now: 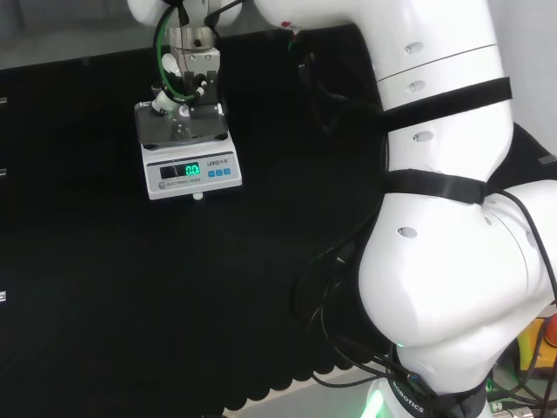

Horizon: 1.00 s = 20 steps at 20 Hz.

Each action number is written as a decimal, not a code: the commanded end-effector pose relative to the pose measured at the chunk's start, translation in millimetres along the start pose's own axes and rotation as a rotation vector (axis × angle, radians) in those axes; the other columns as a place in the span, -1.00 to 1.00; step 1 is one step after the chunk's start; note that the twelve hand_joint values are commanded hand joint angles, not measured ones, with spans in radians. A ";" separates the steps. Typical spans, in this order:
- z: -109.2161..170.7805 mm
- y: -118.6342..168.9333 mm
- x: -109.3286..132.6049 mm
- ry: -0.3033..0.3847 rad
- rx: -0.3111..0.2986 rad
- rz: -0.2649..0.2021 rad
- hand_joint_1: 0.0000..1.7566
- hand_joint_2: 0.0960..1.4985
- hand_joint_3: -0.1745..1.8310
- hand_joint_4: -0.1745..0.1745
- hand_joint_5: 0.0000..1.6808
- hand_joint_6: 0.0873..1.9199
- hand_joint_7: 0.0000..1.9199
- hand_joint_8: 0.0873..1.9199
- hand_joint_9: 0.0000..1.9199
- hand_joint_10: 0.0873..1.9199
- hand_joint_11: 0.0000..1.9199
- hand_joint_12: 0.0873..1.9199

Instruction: Put the beaker on the electronic balance.

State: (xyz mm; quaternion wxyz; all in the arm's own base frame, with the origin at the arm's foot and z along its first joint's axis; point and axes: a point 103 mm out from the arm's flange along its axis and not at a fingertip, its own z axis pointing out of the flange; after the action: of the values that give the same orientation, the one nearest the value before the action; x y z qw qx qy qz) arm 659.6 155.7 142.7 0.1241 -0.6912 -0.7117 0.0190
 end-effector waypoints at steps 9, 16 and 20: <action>12.4 -4.0 4.4 -0.061 0.055 -0.038 0.29 0.42 -1.00 -1.00 -0.27 -0.37 0.05 -0.19 0.42 -0.61 0.43 -0.26; -20.4 -21.4 2.7 -0.185 0.026 -0.064 0.00 0.16 -1.00 -1.00 -0.58 -0.81 -0.70 -0.19 -0.42 -0.25 -0.28 0.31; -32.6 -29.0 -0.5 -0.205 0.037 -0.064 -0.11 0.09 -1.00 -1.00 -0.62 -0.98 -0.94 -0.17 -0.70 -0.12 -0.44 0.43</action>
State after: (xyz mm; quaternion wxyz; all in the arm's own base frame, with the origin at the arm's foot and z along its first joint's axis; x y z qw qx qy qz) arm 647.6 157.6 164.3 0.0807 -0.6636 -0.7399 0.0755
